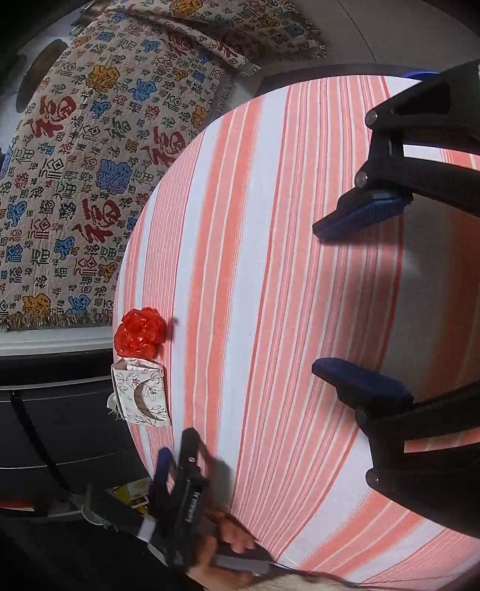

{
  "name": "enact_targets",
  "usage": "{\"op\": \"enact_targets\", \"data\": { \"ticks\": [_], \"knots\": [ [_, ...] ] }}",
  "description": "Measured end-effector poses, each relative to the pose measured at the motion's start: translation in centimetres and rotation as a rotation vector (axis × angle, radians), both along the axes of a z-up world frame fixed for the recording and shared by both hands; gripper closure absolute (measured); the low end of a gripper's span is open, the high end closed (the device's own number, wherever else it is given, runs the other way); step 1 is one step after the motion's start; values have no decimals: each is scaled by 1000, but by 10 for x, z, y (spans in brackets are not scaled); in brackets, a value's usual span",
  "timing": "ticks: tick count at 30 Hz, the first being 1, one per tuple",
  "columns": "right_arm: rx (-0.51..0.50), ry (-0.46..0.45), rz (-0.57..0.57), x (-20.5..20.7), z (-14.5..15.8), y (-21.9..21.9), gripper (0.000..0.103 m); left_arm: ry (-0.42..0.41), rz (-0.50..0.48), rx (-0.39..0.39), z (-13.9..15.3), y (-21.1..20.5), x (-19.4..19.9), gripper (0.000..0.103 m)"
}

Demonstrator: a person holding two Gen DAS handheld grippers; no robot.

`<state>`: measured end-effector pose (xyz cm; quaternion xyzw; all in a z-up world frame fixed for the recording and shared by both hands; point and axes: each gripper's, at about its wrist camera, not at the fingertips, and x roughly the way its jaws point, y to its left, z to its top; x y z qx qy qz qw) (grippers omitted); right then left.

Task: Collect trash
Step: 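Return both tools to the table above the paper box and red bag, then grasp the white leaf-patterned paper box with the left gripper and lift, then grasp the red plastic bag with the right gripper while the left holds the paper box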

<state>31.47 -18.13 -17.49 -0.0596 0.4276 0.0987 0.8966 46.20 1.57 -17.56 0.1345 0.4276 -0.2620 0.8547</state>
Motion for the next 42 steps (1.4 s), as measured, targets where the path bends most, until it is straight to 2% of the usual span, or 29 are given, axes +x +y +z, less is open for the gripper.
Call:
{"op": "enact_targets", "data": {
  "ticks": [4,7,13,18,20,21,22,28,33,37,39,42],
  "knots": [
    [3,1,1,0,0,0,34,-29,-137,39,1,-13,6,1],
    [5,2,0,0,0,0,34,-59,-202,58,2,-20,16,1],
    [6,3,1,1,0,0,33,-56,-257,58,2,-31,46,0],
    [6,3,1,2,0,0,33,-124,-308,88,4,-46,43,1],
    [5,2,0,2,0,1,33,-126,-324,79,5,-47,41,9],
    [4,2,0,2,0,1,33,-113,-327,63,5,-45,42,20],
    [5,2,0,1,0,0,33,-96,-322,43,6,-43,44,26],
    [7,3,0,2,0,0,33,-118,-234,54,7,-40,30,36],
    [95,19,11,12,4,-8,29,-130,-141,71,7,-29,-15,37],
    [112,49,62,53,7,-5,29,-124,-58,76,6,-17,-57,37],
    [136,27,73,72,16,-3,29,-108,-2,65,6,-10,-75,38],
    [173,-55,98,106,41,7,29,-87,91,44,5,-1,-98,38]
  ]
}}
